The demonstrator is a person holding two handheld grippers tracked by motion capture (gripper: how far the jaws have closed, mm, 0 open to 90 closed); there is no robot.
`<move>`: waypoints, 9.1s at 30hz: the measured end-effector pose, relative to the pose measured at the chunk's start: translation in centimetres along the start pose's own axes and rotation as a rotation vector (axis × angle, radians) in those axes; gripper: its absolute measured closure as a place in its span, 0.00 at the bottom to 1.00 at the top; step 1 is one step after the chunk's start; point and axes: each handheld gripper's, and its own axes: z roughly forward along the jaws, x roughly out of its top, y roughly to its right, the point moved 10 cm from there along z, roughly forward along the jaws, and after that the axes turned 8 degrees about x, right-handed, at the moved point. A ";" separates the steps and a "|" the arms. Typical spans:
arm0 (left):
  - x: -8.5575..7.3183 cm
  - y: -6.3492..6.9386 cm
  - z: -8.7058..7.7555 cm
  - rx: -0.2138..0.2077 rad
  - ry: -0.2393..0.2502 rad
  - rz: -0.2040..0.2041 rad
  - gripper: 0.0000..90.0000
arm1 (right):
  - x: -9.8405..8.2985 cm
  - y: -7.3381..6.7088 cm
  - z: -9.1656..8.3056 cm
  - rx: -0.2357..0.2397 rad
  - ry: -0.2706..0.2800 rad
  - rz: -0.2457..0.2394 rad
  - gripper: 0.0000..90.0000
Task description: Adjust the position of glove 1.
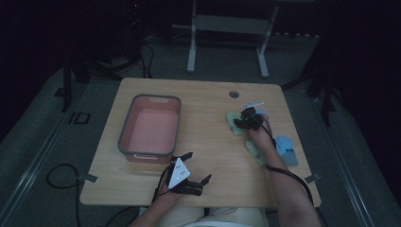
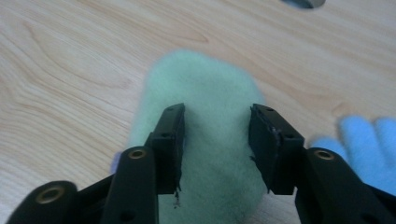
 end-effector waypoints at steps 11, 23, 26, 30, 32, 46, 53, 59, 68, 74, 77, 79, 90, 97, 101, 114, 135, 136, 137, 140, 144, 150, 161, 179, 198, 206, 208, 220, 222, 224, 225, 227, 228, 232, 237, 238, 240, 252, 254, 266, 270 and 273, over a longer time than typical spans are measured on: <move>0.0 0.0 0.0 0.000 -0.002 -0.002 0.00 | 0.1 -0.7 0.2 -0.030 -0.019 -0.003 0.91; 0.0 0.0 0.0 0.004 -0.004 0.002 0.00 | 4.1 -5.7 -6.1 -0.088 0.145 0.148 0.95; 0.0 0.0 0.0 0.005 -0.005 0.005 0.00 | 4.7 -7.9 -8.1 -0.112 0.183 0.148 0.95; 0.0 0.1 0.1 0.003 -0.005 0.005 0.00 | 4.8 -10.3 -9.8 -0.119 0.213 0.171 0.95; 0.0 0.1 0.1 0.003 -0.007 0.009 0.00 | 4.4 -11.6 -10.2 -0.126 0.208 0.160 0.95; 0.0 0.2 0.1 0.002 -0.005 0.013 0.00 | -1.9 -15.6 -7.7 -0.153 0.127 0.238 0.95; 0.0 0.1 0.1 0.000 -0.005 0.010 0.00 | -3.5 -15.3 -5.6 -0.145 0.111 0.308 0.95; 0.0 0.1 0.0 0.001 -0.003 0.012 0.00 | -4.3 -15.8 -4.2 -0.140 0.088 0.301 0.94; 0.0 0.1 0.0 0.000 -0.004 0.010 0.00 | -4.6 -15.4 -3.4 -0.119 0.101 0.192 0.77; 0.0 0.1 0.0 0.000 -0.003 0.006 0.00 | -4.2 -14.4 -4.7 -0.083 0.121 0.151 0.72; 0.0 0.1 0.0 -0.002 -0.003 0.008 0.00 | -3.3 -13.8 -6.5 -0.061 0.163 0.100 0.71; 0.0 0.1 0.0 -0.003 -0.002 0.010 0.00 | -3.0 -12.9 -7.6 -0.050 0.173 0.072 0.71; 0.0 0.1 0.1 0.002 -0.003 0.007 0.00 | -3.8 -8.0 -12.4 0.043 0.194 -0.065 0.70; 0.0 0.0 0.1 0.004 -0.003 0.003 0.00 | -5.6 -3.8 -14.6 0.029 0.176 -0.070 0.70; 0.0 0.0 0.1 0.005 -0.006 0.003 0.00 | -6.7 -2.3 -15.0 0.044 0.142 -0.080 0.70; 0.0 0.0 0.1 0.006 -0.009 0.003 0.00 | -10.0 -0.9 -12.5 0.068 0.047 -0.064 0.65; -0.1 0.0 0.1 0.004 -0.012 0.003 0.00 | -11.2 -2.5 -10.0 -0.001 0.061 -0.010 0.94; -0.1 0.0 0.1 0.004 -0.012 0.003 0.00 | -11.2 -2.6 -9.9 -0.024 0.059 -0.002 0.95; -0.1 0.0 0.1 0.004 -0.012 0.003 0.00 | -11.0 -2.7 -10.0 -0.049 0.047 0.004 0.96; -0.1 0.0 0.1 0.006 -0.011 0.003 0.00 | -9.8 -3.3 -10.9 -0.081 0.061 0.063 0.97; -0.1 0.0 0.1 0.006 -0.013 0.004 0.00 | -6.8 -4.6 -13.5 -0.117 0.147 0.143 0.97; -0.1 0.0 0.1 0.008 -0.012 0.004 0.00 | -4.5 -6.1 -15.8 -0.212 0.214 0.197 0.97; -0.1 0.0 0.1 0.007 -0.012 0.007 0.00 | -5.6 -7.8 -13.7 -0.309 0.181 0.262 0.98; 0.0 0.0 0.1 0.005 -0.010 -0.001 0.00 | -8.5 -7.4 -7.9 -0.292 0.127 0.304 0.97; 0.0 0.0 0.1 0.003 -0.008 -0.002 0.00 | -6.9 -6.6 -11.5 -0.082 0.151 0.150 0.67; 0.0 0.0 0.1 0.004 -0.007 -0.003 0.00 | -6.9 -5.4 -12.9 0.039 0.148 0.084 0.69; 0.0 0.0 0.1 0.003 -0.007 -0.004 0.00 | -6.9 -5.5 -12.7 0.078 0.141 0.070 0.70; 0.0 0.0 0.1 0.003 -0.006 -0.003 0.00 | -6.8 -5.1 -10.7 0.135 0.102 -0.030 0.71; 0.0 0.0 0.1 0.004 -0.007 -0.001 0.00 | -6.7 -5.2 -10.5 0.136 0.106 -0.028 0.72; 0.0 0.0 0.1 0.004 -0.007 -0.001 0.00 | -6.9 -5.4 -10.2 0.138 0.100 -0.028 0.72; 0.0 0.0 0.1 0.005 -0.007 -0.001 0.00 | -7.1 -5.5 -10.0 0.134 0.095 -0.030 0.71; 0.0 0.0 0.1 0.004 -0.005 -0.004 0.00 | -7.5 -5.7 -9.5 0.137 0.085 -0.030 0.70; 0.0 0.0 0.1 0.004 -0.006 -0.003 0.00 | -7.8 -5.7 -9.3 0.130 0.080 -0.026 0.70; 0.0 0.0 0.1 0.004 -0.006 -0.002 0.00 | -8.9 -6.0 -8.6 0.139 0.074 -0.003 0.69; 0.0 0.0 0.1 0.004 -0.008 0.001 0.00 | -9.6 -6.0 -8.4 0.107 0.064 -0.031 0.76; 0.0 0.0 0.1 0.004 -0.008 0.002 0.00 | -9.6 -6.1 -8.3 0.102 0.067 -0.033 0.80; 0.0 0.0 0.1 0.005 -0.009 0.001 0.00 | -9.6 -6.3 -8.2 0.090 0.062 -0.034 0.87; 0.0 0.0 0.1 0.005 -0.007 -0.004 0.00 | -3.3 -7.7 -12.6 0.015 0.150 0.015 0.97; 0.0 0.0 0.1 0.006 -0.008 -0.002 0.00 | -1.9 -8.5 -13.4 0.000 0.169 0.005 0.97; 0.0 0.0 0.1 0.003 -0.003 -0.002 0.00 | 1.0 -15.0 -11.5 0.094 0.162 -0.084 0.97; 0.0 0.0 0.1 0.002 -0.003 0.001 0.00 | 0.2 -15.7 -10.4 0.109 0.145 -0.082 0.97; 0.0 0.1 0.1 0.005 -0.007 0.006 0.00 | -0.6 -15.8 -9.5 0.111 0.125 -0.077 0.97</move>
